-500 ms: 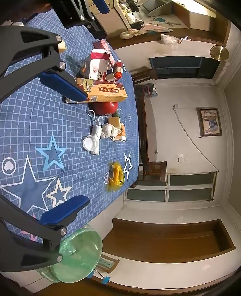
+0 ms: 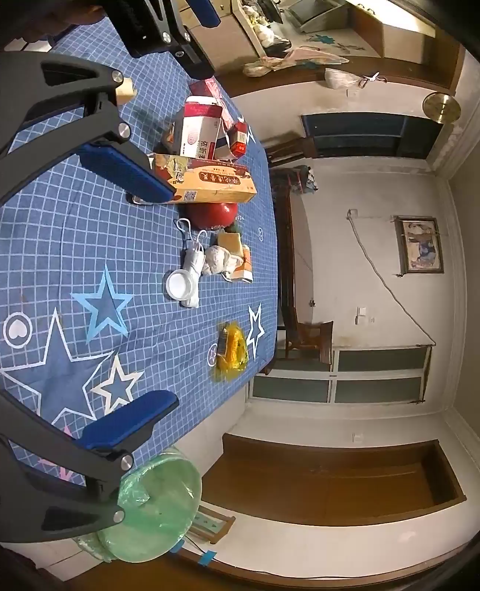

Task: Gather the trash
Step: 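Move both tools toward the pile of boxes on the table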

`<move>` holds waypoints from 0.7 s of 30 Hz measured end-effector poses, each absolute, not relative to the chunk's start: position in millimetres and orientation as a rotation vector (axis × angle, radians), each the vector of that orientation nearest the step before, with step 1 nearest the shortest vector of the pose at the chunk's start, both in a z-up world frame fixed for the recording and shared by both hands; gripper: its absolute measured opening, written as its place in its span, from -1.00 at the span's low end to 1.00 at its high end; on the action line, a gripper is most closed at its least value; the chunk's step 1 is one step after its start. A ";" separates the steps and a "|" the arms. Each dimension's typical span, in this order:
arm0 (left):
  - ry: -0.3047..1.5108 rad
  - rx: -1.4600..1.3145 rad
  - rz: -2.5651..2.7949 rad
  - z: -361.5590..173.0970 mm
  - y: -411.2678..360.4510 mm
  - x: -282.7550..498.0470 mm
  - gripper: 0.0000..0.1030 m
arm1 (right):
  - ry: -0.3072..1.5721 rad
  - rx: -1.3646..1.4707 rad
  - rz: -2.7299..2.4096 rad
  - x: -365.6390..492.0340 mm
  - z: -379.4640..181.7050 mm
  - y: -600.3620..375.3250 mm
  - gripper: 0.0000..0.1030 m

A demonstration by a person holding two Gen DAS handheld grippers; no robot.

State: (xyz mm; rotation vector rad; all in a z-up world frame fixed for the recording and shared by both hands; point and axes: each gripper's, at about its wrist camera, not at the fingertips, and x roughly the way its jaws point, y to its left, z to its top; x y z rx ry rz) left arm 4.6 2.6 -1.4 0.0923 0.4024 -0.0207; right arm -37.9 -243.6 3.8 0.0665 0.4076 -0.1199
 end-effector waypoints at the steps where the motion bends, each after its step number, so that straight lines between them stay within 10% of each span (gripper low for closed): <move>1: 0.404 0.092 -0.018 -1.8 2.8 4.6 0.90 | 0.407 0.065 -0.122 -37.8 3.9 -242.9 0.90; 21: 0.406 0.089 0.007 -5.8 7.9 5.4 0.90 | 0.435 0.131 -0.063 -36.6 5.0 -244.9 0.90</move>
